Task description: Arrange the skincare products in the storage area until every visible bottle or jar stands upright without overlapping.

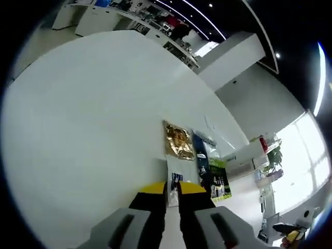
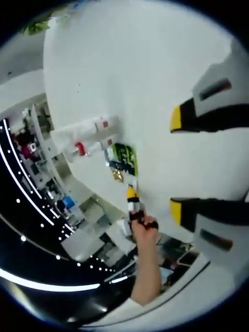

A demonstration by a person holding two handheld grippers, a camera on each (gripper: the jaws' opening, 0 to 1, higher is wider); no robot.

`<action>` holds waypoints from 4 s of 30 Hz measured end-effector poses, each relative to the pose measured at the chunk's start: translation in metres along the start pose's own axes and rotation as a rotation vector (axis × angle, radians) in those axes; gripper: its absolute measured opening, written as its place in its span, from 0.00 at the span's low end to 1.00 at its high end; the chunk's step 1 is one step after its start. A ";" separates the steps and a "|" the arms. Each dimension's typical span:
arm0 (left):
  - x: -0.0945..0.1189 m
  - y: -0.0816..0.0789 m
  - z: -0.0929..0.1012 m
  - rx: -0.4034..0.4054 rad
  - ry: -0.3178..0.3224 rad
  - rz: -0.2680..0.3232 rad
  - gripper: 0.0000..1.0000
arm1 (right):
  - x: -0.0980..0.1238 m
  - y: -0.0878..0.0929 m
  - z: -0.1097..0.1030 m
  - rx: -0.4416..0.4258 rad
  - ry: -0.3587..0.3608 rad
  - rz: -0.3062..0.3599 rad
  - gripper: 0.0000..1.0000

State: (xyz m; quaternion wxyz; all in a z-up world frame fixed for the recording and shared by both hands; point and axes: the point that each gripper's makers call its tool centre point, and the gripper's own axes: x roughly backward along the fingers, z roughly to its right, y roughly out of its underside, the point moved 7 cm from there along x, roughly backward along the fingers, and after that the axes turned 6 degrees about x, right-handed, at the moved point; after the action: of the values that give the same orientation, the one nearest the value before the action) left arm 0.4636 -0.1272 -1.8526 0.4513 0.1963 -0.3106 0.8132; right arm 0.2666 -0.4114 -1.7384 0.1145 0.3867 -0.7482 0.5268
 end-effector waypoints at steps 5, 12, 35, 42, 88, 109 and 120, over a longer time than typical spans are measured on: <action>0.001 0.000 0.000 -0.032 0.002 -0.017 0.08 | 0.000 0.002 -0.002 0.006 -0.014 -0.006 0.48; 0.002 0.000 0.005 -0.154 -0.016 -0.071 0.14 | -0.001 0.004 -0.007 0.004 -0.028 -0.009 0.48; -0.001 -0.001 0.015 -0.795 -0.157 -0.215 0.45 | -0.003 0.009 -0.009 -0.010 -0.046 -0.021 0.48; 0.002 0.004 0.017 -0.905 -0.156 -0.263 0.45 | -0.004 0.011 -0.009 -0.012 -0.048 -0.025 0.47; 0.001 0.006 0.024 -1.084 -0.253 -0.454 0.51 | 0.009 0.021 -0.013 -0.032 -0.061 0.018 0.42; 0.101 0.066 0.093 -0.763 0.076 0.000 0.51 | 0.017 -0.011 -0.031 0.063 -0.140 0.128 0.48; 0.163 0.096 0.117 -0.610 0.160 0.183 0.51 | 0.019 -0.039 -0.035 0.129 -0.140 0.224 0.71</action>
State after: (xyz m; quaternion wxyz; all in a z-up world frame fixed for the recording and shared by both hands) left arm 0.3022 -0.1461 -1.7009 0.4373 -0.0413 -0.5196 0.7328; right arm 0.2728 -0.3949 -1.6855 -0.0226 0.3431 -0.7574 0.5551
